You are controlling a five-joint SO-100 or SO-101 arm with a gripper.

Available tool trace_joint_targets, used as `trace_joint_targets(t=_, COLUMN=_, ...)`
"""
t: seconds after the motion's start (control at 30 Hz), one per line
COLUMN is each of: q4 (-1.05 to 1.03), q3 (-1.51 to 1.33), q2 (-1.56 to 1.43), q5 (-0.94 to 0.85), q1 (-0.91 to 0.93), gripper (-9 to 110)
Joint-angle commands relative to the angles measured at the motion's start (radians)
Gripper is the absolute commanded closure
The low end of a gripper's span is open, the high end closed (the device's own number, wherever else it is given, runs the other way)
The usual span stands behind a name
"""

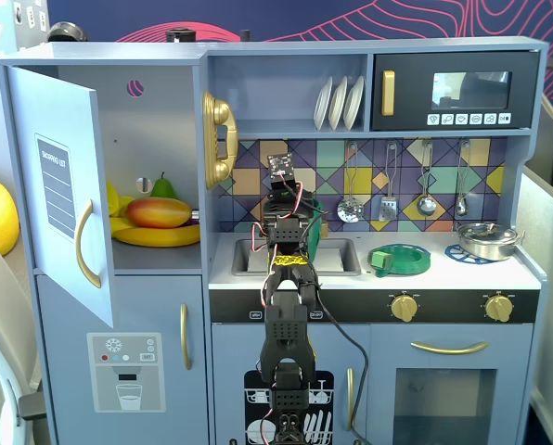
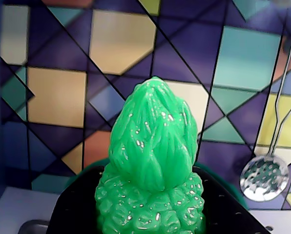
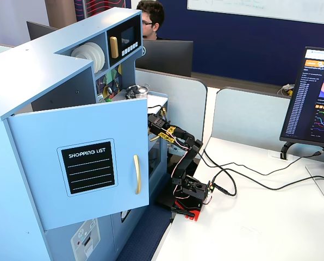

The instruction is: Pick up the green pineapple from the left cabinet and place it in the green recipient

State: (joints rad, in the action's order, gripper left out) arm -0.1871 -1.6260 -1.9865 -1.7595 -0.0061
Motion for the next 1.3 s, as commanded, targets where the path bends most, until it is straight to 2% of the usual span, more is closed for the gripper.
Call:
trace_joint_targets(t=0.0, q4=0.063, q3=0.104, q2=0.054, q5=0.014, q1=0.008, gripper=102)
trace_joint_targets(t=0.57, q4=0.084, q3=0.354, q2=0.299, q5=0.003, q1=0.003, gripper=101)
trace_joint_targets(t=0.77, q4=0.117, q3=0.364, q2=0.304, q5=0.149, q1=0.011, gripper=73)
trace_joint_targets(t=1.1, q4=0.104, q3=0.334, q2=0.279, q5=0.149, q1=0.012, gripper=70)
trace_joint_targets(t=1.27, q4=0.132, q3=0.19, q2=0.143, q5=0.118, q1=0.011, gripper=72)
